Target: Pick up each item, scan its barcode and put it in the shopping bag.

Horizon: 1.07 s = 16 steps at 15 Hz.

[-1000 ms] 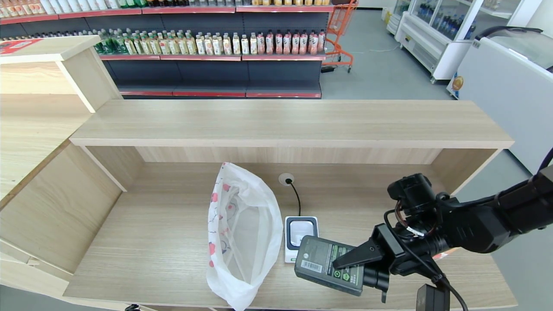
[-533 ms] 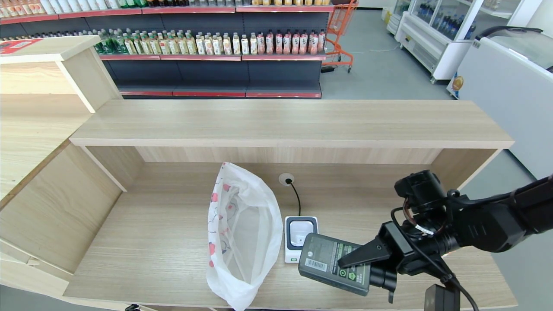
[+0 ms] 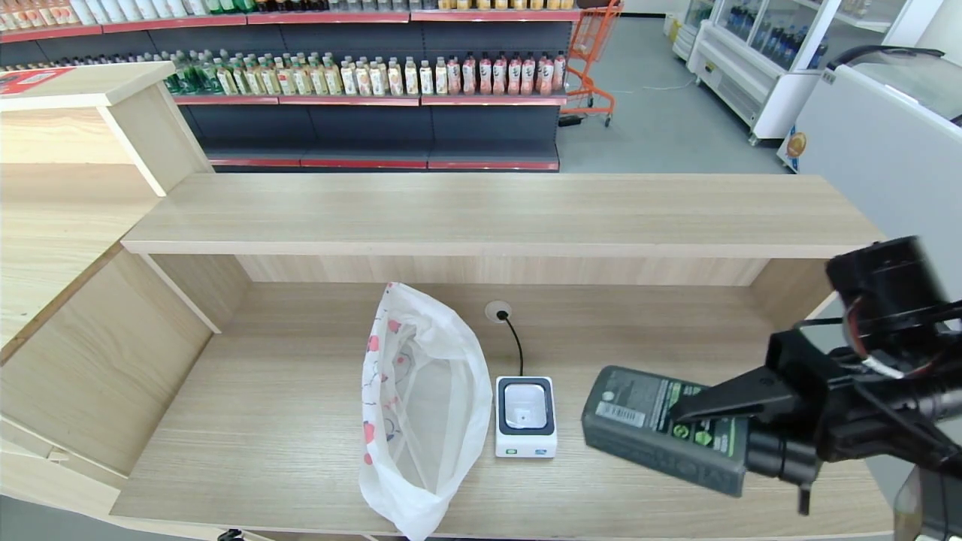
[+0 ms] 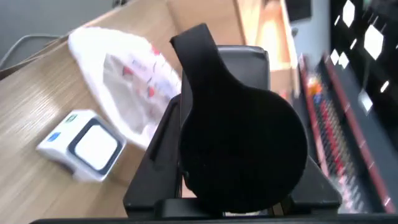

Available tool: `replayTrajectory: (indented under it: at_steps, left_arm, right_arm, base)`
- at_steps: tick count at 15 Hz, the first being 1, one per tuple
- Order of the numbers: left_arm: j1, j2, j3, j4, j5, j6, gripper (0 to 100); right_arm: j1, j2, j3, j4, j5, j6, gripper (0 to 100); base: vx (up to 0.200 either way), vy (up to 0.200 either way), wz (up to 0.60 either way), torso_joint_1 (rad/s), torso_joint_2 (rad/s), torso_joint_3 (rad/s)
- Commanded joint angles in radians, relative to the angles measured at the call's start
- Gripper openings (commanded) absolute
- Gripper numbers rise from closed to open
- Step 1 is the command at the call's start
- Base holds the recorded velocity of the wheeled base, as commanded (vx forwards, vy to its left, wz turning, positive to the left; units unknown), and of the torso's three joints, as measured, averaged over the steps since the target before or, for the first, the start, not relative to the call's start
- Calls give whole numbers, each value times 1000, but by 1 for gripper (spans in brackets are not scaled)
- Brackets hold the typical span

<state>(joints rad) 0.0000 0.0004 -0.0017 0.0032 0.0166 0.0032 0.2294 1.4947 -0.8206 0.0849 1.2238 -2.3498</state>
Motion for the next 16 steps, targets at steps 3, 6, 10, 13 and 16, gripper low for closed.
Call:
replayTrajectory:
  at_steps: [3, 6, 10, 13, 16]
  left_arm:
    - [0, 0, 0, 0, 0, 0, 100]
    - [0, 0, 0, 0, 0, 0, 100]
    - [0, 0, 0, 0, 0, 0, 100]
    - [0, 0, 0, 0, 0, 0, 100]
    - [0, 0, 0, 0, 0, 0, 100]
  right_arm:
    - [-185, -211, 21, 138, -76, 569, 0]
    - [-222, -198, -38, 131, -75, 1170, 0]
    - [-254, -126, 71, 30, -76, 2011, 0]
    - [-254, 25, 121, -94, -75, 2157, 0]
    - [-243, 148, 113, -252, -79, 2224, 0]
  base:
    - [0, 0, 0, 0, 0, 0]
    - [0, 0, 0, 0, 0, 0]
    - [0, 0, 0, 0, 0, 0]
    - [0, 0, 0, 0, 0, 0]
    - [0, 0, 0, 0, 0, 0]
